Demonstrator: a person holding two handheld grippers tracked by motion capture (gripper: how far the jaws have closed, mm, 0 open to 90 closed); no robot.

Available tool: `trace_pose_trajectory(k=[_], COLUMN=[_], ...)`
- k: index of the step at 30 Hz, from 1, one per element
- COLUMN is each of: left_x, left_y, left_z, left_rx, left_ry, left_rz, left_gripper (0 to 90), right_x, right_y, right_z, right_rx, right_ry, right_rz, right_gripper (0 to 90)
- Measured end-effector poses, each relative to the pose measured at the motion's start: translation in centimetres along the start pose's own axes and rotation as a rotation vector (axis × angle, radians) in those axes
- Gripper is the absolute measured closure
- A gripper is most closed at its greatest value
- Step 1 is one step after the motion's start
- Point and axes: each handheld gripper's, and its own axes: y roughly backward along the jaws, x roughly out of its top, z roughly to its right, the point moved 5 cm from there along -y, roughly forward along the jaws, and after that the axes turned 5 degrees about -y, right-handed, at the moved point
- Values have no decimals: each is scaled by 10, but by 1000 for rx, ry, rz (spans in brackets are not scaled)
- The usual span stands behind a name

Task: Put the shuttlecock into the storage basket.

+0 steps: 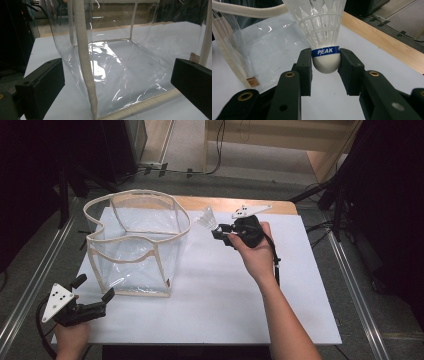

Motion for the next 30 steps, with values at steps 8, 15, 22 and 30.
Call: trace_pose_trajectory(k=[8,15,22,30], left_x=[0,0,0,0], left_y=[0,0,0,0], left_z=[0,0,0,0], left_rx=[-1,-1,-1,-4], left_ry=[0,2,3,3], left_rz=[0,1,2,2], left_gripper=[0,0,0,0], right_x=[4,10,14,23], right_y=[1,2,3,2], right_z=[-1,-3,-5,-8], right_rx=[3,7,9,14], right_ry=[5,6,9,20], right_rz=[6,18,24,35], right_gripper=[624,624,624,624])
